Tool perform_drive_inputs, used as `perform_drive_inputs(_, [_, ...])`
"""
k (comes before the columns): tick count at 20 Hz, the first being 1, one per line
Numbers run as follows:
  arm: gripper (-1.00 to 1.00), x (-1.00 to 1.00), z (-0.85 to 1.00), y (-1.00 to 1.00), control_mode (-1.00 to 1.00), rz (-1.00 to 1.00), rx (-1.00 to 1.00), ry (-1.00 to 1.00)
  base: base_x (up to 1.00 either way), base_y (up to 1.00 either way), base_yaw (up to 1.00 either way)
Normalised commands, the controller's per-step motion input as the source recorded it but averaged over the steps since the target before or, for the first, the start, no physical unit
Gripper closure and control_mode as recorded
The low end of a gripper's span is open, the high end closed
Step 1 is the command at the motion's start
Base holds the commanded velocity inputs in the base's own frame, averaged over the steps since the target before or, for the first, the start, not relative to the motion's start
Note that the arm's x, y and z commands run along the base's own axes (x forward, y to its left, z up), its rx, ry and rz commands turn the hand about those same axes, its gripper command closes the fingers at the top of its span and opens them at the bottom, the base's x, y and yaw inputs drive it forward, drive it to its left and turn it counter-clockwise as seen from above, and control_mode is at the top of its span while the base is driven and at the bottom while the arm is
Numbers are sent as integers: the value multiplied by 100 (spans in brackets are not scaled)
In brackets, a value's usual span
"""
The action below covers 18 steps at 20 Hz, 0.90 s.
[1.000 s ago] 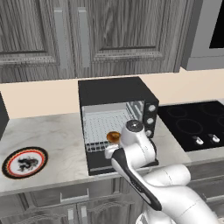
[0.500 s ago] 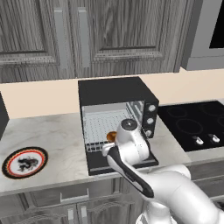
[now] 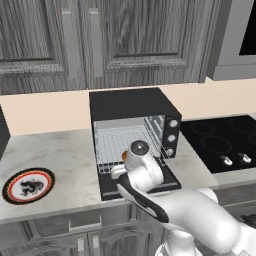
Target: Pick up the bagel from the plate, place it on the toaster oven rack, close the door, and set the timer.
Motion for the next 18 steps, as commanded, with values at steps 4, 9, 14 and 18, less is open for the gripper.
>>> perform_drive_inputs(4, [-100,15,-14,-2,-100,1,0,-20,0,0,0])
perform_drive_inputs(9, [-100,17,-12,-19,-100,0,0,-12,0,0,0])
perform_drive_inputs(14, [-100,17,-15,-41,-100,0,0,-4,0,0,0])
perform_drive_inputs(18, [-100,15,-2,-56,-100,0,0,-1,0,0,0])
